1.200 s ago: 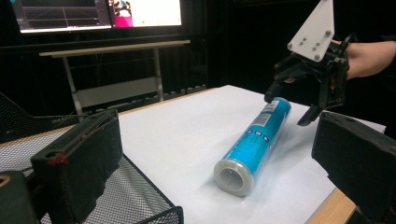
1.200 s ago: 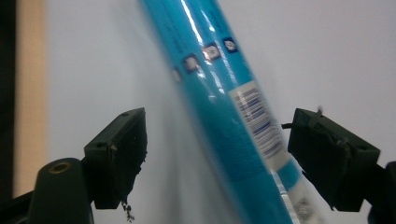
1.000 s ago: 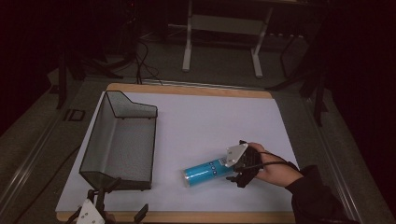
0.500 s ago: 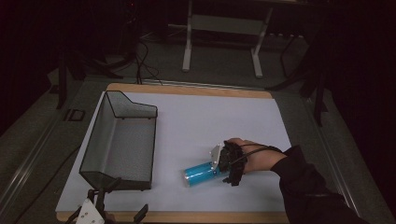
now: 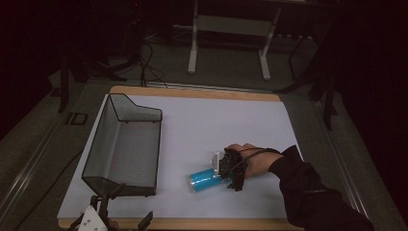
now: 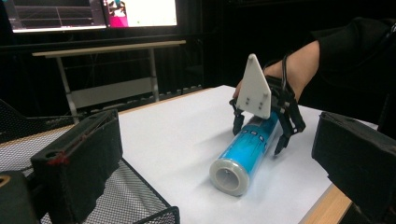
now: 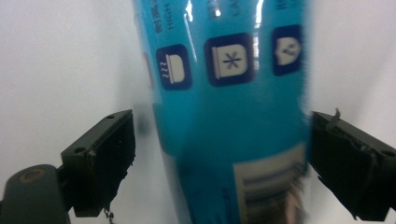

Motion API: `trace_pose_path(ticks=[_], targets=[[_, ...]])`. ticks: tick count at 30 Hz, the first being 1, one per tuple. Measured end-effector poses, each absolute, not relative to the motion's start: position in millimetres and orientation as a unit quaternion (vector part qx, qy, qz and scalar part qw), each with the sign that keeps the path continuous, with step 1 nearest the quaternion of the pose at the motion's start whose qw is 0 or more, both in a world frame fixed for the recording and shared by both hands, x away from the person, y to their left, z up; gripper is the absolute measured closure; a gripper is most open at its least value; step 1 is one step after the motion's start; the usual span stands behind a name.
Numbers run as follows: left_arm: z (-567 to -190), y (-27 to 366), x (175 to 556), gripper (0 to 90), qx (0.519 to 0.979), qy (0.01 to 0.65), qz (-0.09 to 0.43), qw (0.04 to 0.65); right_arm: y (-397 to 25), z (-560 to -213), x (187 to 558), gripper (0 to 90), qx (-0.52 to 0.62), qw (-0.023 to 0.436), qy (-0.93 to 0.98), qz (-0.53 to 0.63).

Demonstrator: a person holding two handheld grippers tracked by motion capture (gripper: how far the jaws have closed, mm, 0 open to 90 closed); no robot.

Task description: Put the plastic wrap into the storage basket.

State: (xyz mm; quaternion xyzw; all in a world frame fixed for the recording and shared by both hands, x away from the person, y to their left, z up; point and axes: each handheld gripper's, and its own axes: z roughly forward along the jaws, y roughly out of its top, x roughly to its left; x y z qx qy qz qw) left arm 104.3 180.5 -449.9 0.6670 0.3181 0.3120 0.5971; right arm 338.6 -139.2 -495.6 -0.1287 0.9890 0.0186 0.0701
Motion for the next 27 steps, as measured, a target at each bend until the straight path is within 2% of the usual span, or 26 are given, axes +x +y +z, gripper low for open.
trace_pose_path(ticks=[2,10,15,16,17,18,27], targets=[[-450.0,180.4,104.3,2.1,0.667,0.318,0.312,0.597,-140.3,-506.0,337.3,9.6,-0.137,0.071,0.988,0.007],[-450.7,179.2,105.0,2.1,0.669,0.318,0.311,0.595,-141.9,-506.9,342.6,10.3,-0.112,0.05,0.992,0.012],[-451.0,179.0,105.9,2.1,0.671,0.32,0.311,0.593,-139.9,-505.1,342.6,18.6,-0.113,0.04,0.993,0.005],[-451.0,178.8,105.9,2.1,0.671,0.32,0.311,0.592,-139.5,-504.6,342.3,24.0,-0.109,0.033,0.994,0.002],[-451.0,178.8,105.9,2.1,0.671,0.32,0.311,0.592,-139.5,-504.6,342.3,24.0,-0.109,0.033,0.994,0.002],[-451.3,178.5,105.8,2.1,0.672,0.321,0.31,0.591,-138.3,-502.0,335.7,29.0,-0.128,0.041,0.991,-0.004],[-451.0,178.8,105.9,2.1,0.671,0.32,0.313,0.591,-138.2,-500.1,326.1,30.6,-0.108,0.069,0.992,-0.017]])
